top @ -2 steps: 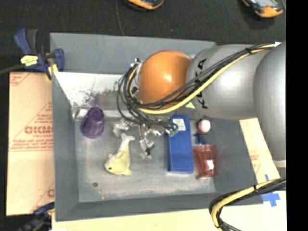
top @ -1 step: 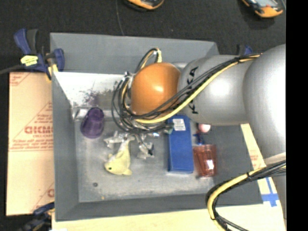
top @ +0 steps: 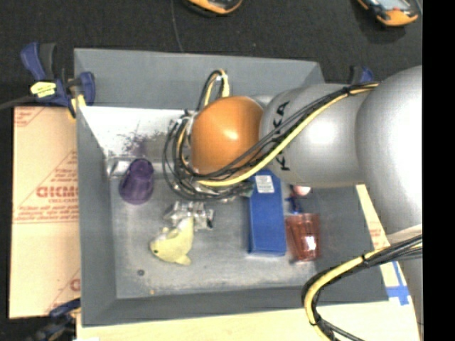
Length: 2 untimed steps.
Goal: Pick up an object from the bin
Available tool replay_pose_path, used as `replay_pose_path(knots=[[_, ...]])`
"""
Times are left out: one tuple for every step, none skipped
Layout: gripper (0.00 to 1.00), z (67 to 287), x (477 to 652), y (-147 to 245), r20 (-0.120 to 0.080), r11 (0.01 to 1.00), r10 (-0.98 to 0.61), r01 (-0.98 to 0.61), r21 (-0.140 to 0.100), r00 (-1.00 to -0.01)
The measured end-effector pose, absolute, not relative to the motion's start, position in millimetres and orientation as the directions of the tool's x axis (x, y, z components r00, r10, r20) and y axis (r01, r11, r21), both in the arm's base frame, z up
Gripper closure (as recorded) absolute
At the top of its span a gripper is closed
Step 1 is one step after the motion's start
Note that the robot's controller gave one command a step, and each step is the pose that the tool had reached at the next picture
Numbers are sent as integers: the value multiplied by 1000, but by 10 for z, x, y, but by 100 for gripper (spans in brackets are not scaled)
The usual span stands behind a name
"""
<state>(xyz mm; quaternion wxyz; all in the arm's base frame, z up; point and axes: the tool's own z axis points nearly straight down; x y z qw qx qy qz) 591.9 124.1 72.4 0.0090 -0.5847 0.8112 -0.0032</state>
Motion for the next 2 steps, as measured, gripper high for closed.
replay_pose_path(knots=[[100, 725, 5919, 1242, -11, 317, -948, -948, -15, -317], [100, 1029, 5895, 1236, -7, 319, -948, -948, -8, -319]])
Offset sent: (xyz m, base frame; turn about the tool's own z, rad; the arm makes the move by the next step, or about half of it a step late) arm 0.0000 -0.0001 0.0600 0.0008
